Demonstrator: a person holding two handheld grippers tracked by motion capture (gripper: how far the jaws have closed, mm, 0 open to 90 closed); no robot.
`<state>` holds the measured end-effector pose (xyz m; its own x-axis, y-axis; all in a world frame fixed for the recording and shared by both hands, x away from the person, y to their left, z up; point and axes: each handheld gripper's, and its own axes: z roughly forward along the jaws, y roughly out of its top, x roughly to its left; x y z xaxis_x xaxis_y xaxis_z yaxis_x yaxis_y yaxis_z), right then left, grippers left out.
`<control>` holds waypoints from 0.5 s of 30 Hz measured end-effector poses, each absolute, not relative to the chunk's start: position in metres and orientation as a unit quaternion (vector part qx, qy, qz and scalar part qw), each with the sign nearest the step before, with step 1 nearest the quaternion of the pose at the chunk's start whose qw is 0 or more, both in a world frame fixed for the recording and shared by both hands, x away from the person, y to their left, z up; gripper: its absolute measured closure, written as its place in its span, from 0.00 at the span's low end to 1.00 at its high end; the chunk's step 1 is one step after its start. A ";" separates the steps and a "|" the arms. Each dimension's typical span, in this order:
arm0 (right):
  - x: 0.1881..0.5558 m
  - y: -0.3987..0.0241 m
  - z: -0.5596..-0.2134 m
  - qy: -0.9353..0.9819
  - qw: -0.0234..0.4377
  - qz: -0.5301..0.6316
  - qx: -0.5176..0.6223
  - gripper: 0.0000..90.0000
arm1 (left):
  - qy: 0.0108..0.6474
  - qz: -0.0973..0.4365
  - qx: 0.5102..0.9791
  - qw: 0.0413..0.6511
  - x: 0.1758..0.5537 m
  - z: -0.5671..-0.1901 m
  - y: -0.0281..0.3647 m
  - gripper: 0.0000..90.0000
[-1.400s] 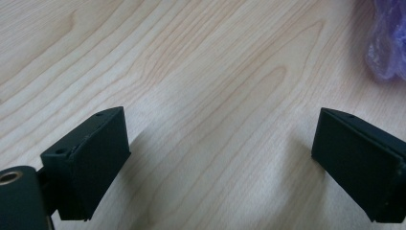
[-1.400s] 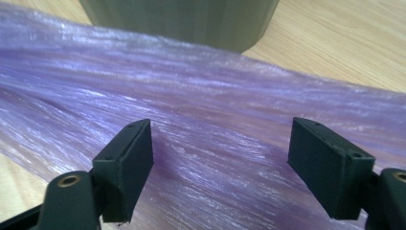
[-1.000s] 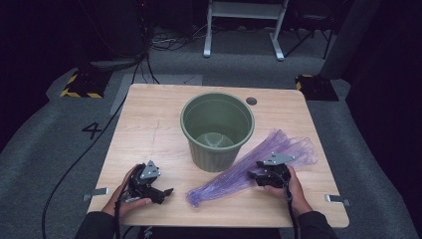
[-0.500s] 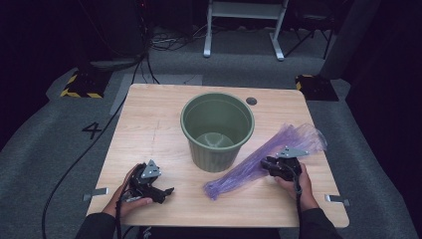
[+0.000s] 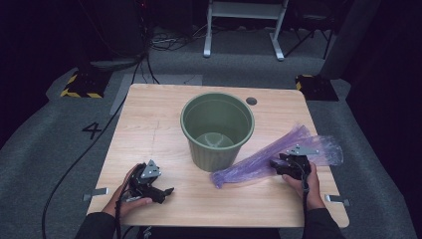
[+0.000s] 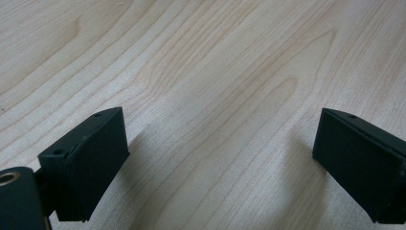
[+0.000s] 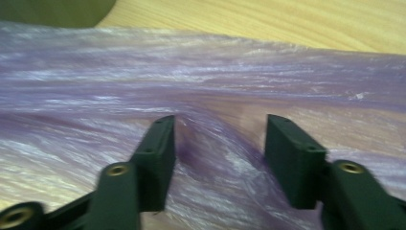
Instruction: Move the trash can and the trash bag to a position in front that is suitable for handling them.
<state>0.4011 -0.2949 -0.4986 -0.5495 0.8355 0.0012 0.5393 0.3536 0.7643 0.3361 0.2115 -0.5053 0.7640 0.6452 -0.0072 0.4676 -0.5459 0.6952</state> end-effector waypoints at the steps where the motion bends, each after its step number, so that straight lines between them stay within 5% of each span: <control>1: 0.399 -0.294 -0.496 0.797 0.202 0.379 0.425 0.43 | 0.320 0.126 0.870 0.353 0.336 -0.505 0.212 0.05; 7: 0.391 -0.287 -0.487 0.800 0.216 0.397 0.396 0.29 | 0.319 0.125 0.870 0.353 0.336 -0.505 0.212 0.05; 15: 0.383 -0.264 -0.479 0.813 0.222 0.421 0.335 0.24 | 0.319 0.126 0.870 0.353 0.336 -0.505 0.212 0.05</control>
